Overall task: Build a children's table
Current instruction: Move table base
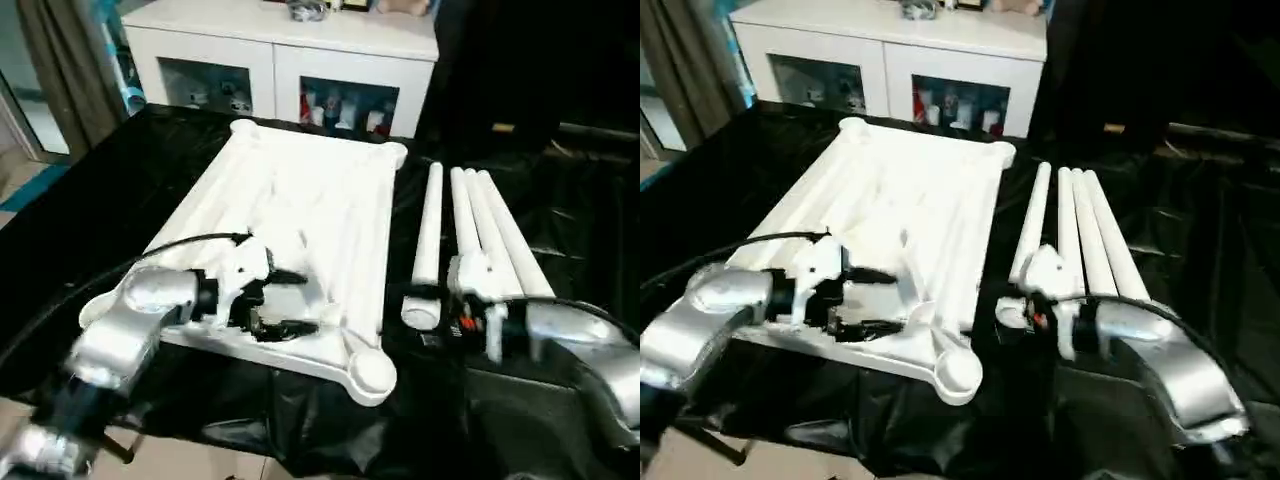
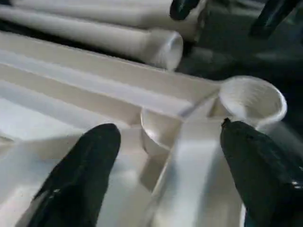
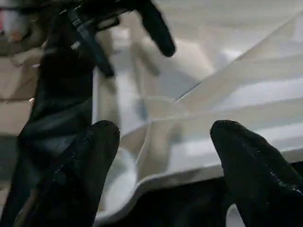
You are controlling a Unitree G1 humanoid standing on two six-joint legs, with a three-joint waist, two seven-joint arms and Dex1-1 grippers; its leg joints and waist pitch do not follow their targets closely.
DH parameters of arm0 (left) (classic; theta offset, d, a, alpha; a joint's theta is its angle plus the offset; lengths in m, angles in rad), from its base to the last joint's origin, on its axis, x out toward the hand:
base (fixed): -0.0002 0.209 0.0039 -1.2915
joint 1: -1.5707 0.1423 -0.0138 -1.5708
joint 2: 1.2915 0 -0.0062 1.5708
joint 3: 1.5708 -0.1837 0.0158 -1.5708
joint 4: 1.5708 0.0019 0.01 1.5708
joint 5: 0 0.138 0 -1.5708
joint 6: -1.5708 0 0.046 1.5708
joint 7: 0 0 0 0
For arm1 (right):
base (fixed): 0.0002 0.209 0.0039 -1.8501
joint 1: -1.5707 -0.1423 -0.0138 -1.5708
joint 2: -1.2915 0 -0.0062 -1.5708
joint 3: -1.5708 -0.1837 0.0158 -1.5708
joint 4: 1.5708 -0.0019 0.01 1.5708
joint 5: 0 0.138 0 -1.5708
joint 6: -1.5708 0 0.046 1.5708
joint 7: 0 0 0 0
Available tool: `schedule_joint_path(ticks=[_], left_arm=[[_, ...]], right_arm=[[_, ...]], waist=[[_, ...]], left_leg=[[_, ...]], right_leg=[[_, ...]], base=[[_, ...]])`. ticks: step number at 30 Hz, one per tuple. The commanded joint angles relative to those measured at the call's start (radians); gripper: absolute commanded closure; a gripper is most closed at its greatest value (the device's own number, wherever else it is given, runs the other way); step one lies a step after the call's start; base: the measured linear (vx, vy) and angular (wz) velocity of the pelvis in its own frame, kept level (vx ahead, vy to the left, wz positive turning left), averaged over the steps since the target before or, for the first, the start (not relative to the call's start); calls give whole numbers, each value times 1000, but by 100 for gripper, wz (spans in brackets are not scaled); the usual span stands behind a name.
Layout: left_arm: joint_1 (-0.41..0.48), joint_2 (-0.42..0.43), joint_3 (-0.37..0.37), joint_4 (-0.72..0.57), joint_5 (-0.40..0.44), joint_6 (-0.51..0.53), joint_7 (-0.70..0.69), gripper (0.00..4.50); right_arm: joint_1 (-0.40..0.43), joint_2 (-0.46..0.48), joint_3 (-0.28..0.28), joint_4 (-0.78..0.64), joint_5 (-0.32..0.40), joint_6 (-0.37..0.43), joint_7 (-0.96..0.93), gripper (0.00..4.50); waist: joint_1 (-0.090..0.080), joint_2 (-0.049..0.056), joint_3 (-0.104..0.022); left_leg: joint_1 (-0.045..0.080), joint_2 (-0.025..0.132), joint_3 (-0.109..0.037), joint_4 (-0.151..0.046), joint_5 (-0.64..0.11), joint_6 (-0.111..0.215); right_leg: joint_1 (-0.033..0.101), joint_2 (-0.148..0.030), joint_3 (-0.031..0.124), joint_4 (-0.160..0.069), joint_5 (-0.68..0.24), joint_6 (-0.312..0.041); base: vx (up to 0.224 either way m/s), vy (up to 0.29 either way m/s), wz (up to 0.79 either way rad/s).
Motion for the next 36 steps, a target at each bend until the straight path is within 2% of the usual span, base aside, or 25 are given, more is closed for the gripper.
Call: schedule_joint_path(ticks=[1, 2, 3, 5, 7, 8, 12, 16, 20, 24, 27, 28, 29, 31, 35, 36], left_arm=[[-25, 11, -17, 28, -5, 13, -47, 91], [-34, 14, -22, 47, 3, 3, -60, 109], [-36, 15, -24, 53, 7, -1, -63, 109], [-56, 23, -41, 103, 41, -32, -88, 130], [-65, 27, -51, 125, 58, -45, -98, 154], [-80, 25, -61, 158, 77, -68, -100, 154], [-105, 16, -79, 213, 108, -101, -97, 193], [-126, 7, -103, 267, 147, -146, -97, 214], [-151, -4, -120, 333, 184, -204, -92, 247], [-162, -9, -122, 358, 193, -222, -98, 272], [-179, -20, -119, 402, 204, -261, -104, 309], [-179, -20, -119, 402, 204, -261, -104, 318], [-183, -23, -118, 409, 206, -271, -105, 318], [-187, -26, -117, 421, 208, -292, -107, 347], [-190, -28, -124, 429, 217, -335, -122, 363], [-190, -29, -127, 432, 221, -346, -124, 388]], right_arm=[[7, -12, 3, -31, 7, 14, 10, 94], [11, -15, 4, -36, 5, 17, 9, 94], [12, -17, 5, -37, 3, 18, 9, 94], [19, -32, 22, -50, -20, 21, 4, 94], [21, -38, 28, -56, -24, 24, 2, 94], [24, -41, 31, -65, -24, 32, 1, 94], [23, -47, 38, -77, -26, 46, 5, 94], [21, -50, 44, -87, -34, 55, 7, 94], [17, -53, 56, -94, -41, 59, -2, 94], [16, -55, 63, -96, -47, 62, -8, 94], [18, -51, 72, -100, -54, 66, -15, 94], [18, -51, 72, -100, -54, 66, -15, 94], [19, -49, 72, -101, -55, 66, -16, 94], [21, -47, 72, -102, -58, 66, -17, 94], [24, -45, 70, -101, -61, 63, -19, 94], [24, -46, 71, -101, -61, 62, -20, 94]], waist=[[4, 14, -59], [6, 11, -61], [6, 12, -62], [6, 24, -63], [6, 25, -64], [7, 29, -64], [7, 26, -62], [9, 27, -59], [10, 27, -61], [10, 28, -62], [10, 29, -62], [11, 32, -62], [11, 29, -62], [12, 31, -61], [11, 30, -60], [11, 31, -60]], left_leg=[[-14, 42, -11, -94, -132, 30], [-17, 42, -9, -91, -102, 37], [-18, 42, -10, -90, -90, 39], [-16, 43, -9, -89, -71, 49], [-14, 42, -8, -89, -68, 51], [-13, 43, -8, -89, -71, 50], [-12, 46, -8, -91, -104, 39], [-10, 47, -9, -95, -136, 25], [-11, 46, -9, -93, -120, 24], [-13, 47, -10, -93, -109, 23], [-11, 48, -9, -93, -107, 22], [-11, 48, -9, -93, -110, 21], [-12, 49, -10, -94, -116, 19], [-13, 49, -9, -93, -117, 20], [-12, 50, -10, -95, -123, 18], [-12, 50, -10, -95, -128, 18]], right_leg=[[49, -72, 48, -72, -287, -198], [55, -72, 48, -64, -231, -222], [57, -74, 48, -61, -213, -230], [56, -71, 47, -59, -176, -247], [58, -69, 47, -58, -157, -252], [59, -71, 47, -57, -154, -255], [60, -74, 48, -62, -194, -253], [58, -74, 49, -69, -257, -229], [58, -75, 50, -69, -244, -225], [61, -76, 49, -64, -212, -237], [60, -76, 49, -62, -188, -250], [60, -76, 49, -63, -190, -250], [62, -78, 50, -62, -191, -252], [62, -79, 50, -63, -200, -250], [61, -79, 51, -65, -216, -244], [61, -79, 51, -66, -223, -242]], base=[[0, 0, 0], [0, 0, 0], [0, 0, 0], [0, 0, 0], [0, 0, 0], [0, 0, 0], [0, 0, 0], [0, 0, 0], [0, 0, 0], [0, 0, 0], [0, 0, 0], [0, 0, 0], [0, 0, 0], [0, 0, 0], [0, 0, 0], [0, 0, 0]])
